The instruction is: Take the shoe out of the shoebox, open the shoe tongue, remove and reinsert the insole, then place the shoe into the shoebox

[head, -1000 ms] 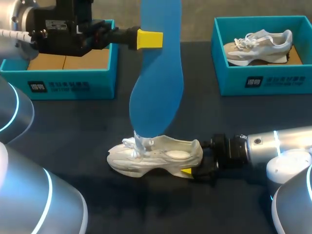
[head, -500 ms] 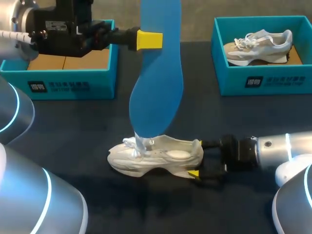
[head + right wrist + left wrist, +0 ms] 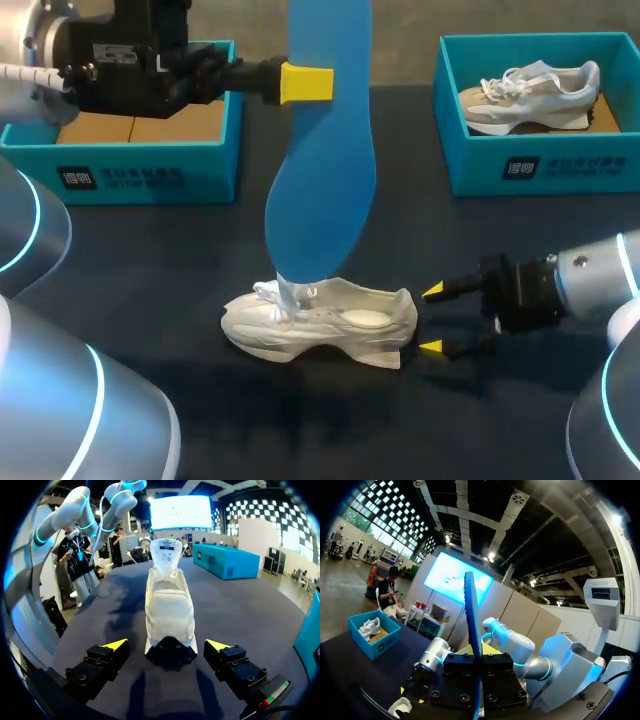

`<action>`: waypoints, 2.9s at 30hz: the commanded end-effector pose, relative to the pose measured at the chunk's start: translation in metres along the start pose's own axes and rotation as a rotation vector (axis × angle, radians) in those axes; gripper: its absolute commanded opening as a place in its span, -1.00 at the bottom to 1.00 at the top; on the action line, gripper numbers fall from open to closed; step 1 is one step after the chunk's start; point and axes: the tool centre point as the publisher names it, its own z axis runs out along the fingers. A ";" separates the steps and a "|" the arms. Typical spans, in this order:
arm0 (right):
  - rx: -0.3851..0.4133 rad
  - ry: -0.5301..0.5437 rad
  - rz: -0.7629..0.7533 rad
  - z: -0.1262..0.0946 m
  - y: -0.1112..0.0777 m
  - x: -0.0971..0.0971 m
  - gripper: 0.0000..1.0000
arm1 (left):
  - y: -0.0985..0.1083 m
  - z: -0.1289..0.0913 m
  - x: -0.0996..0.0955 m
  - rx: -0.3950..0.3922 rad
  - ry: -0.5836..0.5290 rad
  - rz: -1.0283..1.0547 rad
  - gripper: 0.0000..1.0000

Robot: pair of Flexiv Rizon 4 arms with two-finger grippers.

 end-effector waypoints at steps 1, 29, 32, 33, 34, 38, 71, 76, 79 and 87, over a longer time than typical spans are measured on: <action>0.326 0.015 0.024 -0.017 0.015 0.001 1.00 | -0.001 0.002 -0.001 -0.004 0.000 -0.001 -1.00; 0.838 0.013 -0.022 0.021 0.072 0.005 1.00 | -0.001 0.002 -0.001 -0.004 0.000 -0.001 -1.00; 0.873 0.021 -0.014 0.023 0.076 0.003 1.00 | -0.001 0.002 -0.001 -0.004 0.000 -0.001 -1.00; 0.884 0.020 -0.010 0.023 0.077 0.003 1.00 | -0.001 0.002 -0.001 -0.004 0.000 -0.001 -1.00; 0.886 0.020 -0.010 0.022 0.077 0.002 1.00 | -0.001 0.002 -0.001 -0.004 0.000 -0.001 -1.00; 0.924 0.023 0.011 0.022 0.081 0.001 1.00 | -0.001 0.002 -0.001 -0.004 0.000 -0.001 -1.00; 0.993 -0.001 0.023 0.026 0.082 0.008 1.00 | -0.001 0.002 -0.001 -0.004 0.000 -0.001 -1.00; 0.984 -0.005 0.024 0.027 0.079 0.008 1.00 | -0.001 0.002 -0.001 -0.004 0.000 -0.001 -1.00; 0.974 -0.014 0.016 0.025 0.082 0.003 1.00 | -0.001 0.002 -0.001 -0.004 0.000 -0.001 -1.00; 0.978 -0.037 -0.030 0.033 0.099 -0.021 1.00 | -0.001 0.002 -0.001 -0.004 0.000 -0.001 -1.00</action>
